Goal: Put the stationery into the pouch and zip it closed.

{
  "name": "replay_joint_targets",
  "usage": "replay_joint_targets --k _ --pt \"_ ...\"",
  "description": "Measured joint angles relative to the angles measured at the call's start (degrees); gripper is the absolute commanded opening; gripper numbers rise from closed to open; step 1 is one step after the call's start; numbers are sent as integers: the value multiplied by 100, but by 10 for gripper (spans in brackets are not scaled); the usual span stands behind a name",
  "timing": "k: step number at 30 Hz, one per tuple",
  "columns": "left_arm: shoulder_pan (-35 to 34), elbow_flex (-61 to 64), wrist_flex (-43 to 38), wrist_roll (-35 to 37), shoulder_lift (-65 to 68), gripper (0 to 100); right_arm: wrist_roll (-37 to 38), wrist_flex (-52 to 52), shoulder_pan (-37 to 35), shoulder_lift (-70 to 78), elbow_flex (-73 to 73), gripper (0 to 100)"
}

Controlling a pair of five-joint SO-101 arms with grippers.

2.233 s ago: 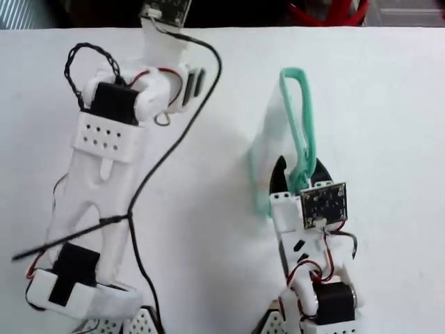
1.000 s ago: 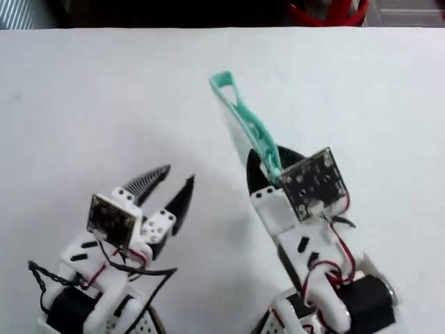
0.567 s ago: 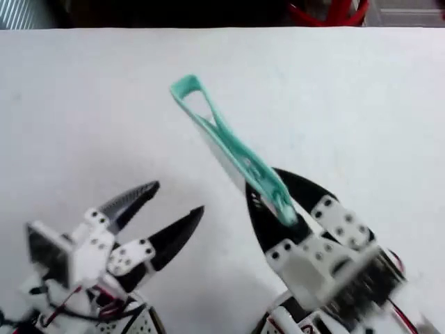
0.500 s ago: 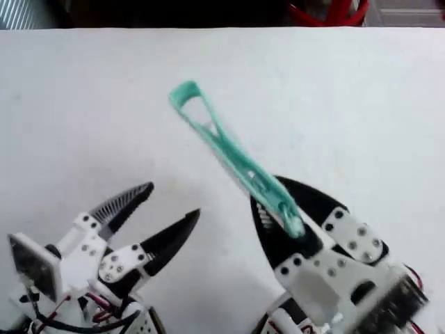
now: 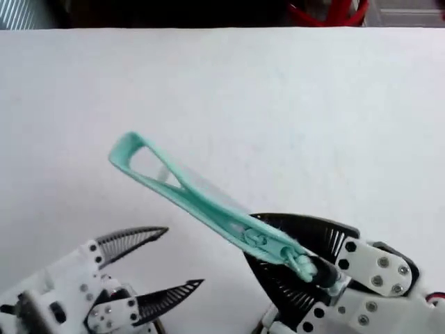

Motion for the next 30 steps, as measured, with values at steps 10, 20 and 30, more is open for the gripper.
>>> replay_joint_targets --k 10,20,30 --pt "-765 -299 -97 -123 0 279 9 35 -642 -255 264 19" --pt "-1345 -70 -598 -123 0 279 580 35 -1793 -352 431 19" --pt "-1108 686 -1178 -132 0 280 1380 35 -1855 -360 782 19"
